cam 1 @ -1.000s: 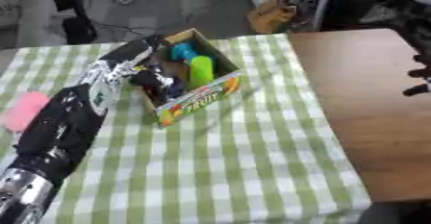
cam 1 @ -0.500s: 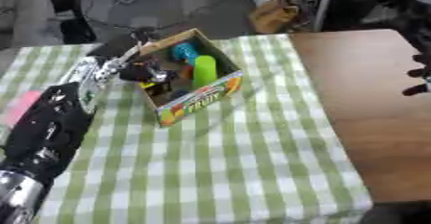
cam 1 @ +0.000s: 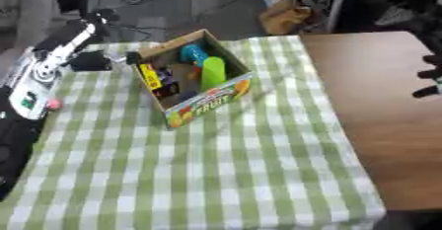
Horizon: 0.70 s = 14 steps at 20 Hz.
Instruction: Pick up objects on the table and place them in the box.
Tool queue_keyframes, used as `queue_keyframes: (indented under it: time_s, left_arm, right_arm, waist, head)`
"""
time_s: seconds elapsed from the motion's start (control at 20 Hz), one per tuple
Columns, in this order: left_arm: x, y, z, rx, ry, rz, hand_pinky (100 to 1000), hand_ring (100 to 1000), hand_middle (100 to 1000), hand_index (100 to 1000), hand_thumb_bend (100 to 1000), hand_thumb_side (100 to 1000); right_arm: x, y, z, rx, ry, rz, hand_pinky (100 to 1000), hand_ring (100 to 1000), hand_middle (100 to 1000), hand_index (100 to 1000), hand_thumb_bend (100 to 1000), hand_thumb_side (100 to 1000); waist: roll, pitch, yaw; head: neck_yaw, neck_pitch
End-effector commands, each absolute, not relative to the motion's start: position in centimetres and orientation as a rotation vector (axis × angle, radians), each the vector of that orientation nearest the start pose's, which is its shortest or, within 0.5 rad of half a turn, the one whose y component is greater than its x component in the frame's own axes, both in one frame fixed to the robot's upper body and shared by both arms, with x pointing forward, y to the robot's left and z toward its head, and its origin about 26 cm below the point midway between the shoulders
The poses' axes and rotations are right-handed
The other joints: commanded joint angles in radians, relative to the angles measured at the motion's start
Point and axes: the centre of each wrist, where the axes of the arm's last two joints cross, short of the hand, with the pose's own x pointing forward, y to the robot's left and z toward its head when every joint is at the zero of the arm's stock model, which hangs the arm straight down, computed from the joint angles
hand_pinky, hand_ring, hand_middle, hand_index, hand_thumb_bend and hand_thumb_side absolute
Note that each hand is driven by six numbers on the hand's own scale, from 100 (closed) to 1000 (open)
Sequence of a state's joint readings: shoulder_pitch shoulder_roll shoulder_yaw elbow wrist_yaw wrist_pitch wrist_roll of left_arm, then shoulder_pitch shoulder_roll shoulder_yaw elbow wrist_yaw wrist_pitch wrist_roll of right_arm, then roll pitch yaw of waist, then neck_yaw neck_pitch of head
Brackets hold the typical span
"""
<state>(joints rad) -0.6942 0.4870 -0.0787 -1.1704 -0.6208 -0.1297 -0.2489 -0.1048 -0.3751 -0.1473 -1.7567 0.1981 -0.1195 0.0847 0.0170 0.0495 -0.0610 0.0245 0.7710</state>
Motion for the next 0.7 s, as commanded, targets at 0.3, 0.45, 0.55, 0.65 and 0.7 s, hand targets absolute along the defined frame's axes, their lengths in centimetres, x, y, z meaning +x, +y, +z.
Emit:
queue_keyframes:
  time_s: [0.3,0.45,0.55,0.65,0.7]
  left_arm:
    - [41.8,32.9,19.1,0.777,-1.657,-1.107,730,812,885,866,838,815]
    - [41.7,33.0,19.2,0.775,-1.66,-1.103,729,808,878,864,824,820]
    - [41.6,33.0,19.2,0.773,-1.662,-1.1,730,807,875,863,821,821]
    - [41.5,32.9,19.3,0.774,-1.662,-1.102,731,806,871,861,815,825]
    - [41.5,32.9,19.3,0.774,-1.661,-1.104,732,806,870,861,815,825]
  right_arm:
    - [29.5,-35.2,11.7,-0.536,-1.931,0.5,600,757,808,823,100,732]
    - [29.5,-35.1,11.7,-0.536,-1.931,0.5,600,757,808,823,100,732]
    - [29.5,-35.2,11.7,-0.537,-1.931,0.5,600,757,808,823,100,732]
    - [29.5,-35.2,11.7,-0.537,-1.931,0.499,600,757,808,823,100,732]
    - [29.5,-35.2,11.8,-0.537,-1.932,0.499,600,757,808,823,100,732]
  waist:
    - [-0.007,-0.013,0.004]
    - [-0.007,-0.013,0.003]
    - [-0.007,-0.013,0.003]
    - [-0.007,-0.013,0.002]
    - [-0.007,-0.013,0.002]
  head:
    - [-0.007,-0.001]
    - [-0.009,-0.001]
    - [-0.01,-0.001]
    - [-0.01,-0.001]
    - [-0.011,-0.001]
